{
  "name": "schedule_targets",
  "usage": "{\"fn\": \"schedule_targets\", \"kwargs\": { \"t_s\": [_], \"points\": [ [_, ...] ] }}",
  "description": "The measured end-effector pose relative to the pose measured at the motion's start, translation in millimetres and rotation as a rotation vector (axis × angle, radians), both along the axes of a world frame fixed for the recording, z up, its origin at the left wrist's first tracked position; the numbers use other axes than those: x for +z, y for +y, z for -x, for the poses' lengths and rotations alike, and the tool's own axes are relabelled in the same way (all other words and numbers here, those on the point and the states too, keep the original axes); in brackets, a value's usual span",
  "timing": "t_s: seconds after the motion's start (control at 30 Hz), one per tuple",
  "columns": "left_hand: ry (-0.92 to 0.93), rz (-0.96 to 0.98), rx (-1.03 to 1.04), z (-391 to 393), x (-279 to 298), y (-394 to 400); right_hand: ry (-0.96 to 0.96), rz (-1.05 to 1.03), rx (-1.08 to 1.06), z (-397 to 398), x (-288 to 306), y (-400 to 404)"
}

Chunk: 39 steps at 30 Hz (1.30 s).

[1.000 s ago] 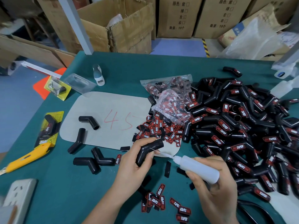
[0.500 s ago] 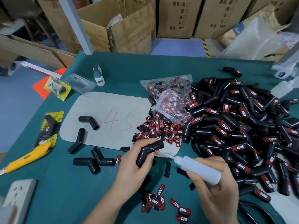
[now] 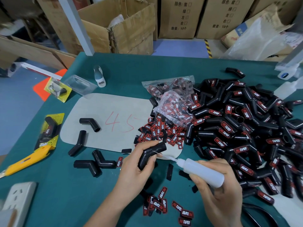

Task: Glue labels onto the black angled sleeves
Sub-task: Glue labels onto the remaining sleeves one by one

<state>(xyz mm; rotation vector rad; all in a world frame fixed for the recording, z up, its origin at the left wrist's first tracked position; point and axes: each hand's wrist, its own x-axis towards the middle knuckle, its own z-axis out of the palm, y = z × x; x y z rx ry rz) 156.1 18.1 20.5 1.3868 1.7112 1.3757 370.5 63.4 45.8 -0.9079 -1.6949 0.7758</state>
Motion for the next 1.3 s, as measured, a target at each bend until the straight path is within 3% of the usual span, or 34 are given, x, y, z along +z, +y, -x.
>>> {"fn": "schedule_targets", "kwargs": {
  "t_s": [1.3],
  "points": [
    [-0.006,0.032,0.002,-1.2,0.1,-0.7,0.025,0.061,-0.019,1.3,5.5,-1.3]
  ]
}}
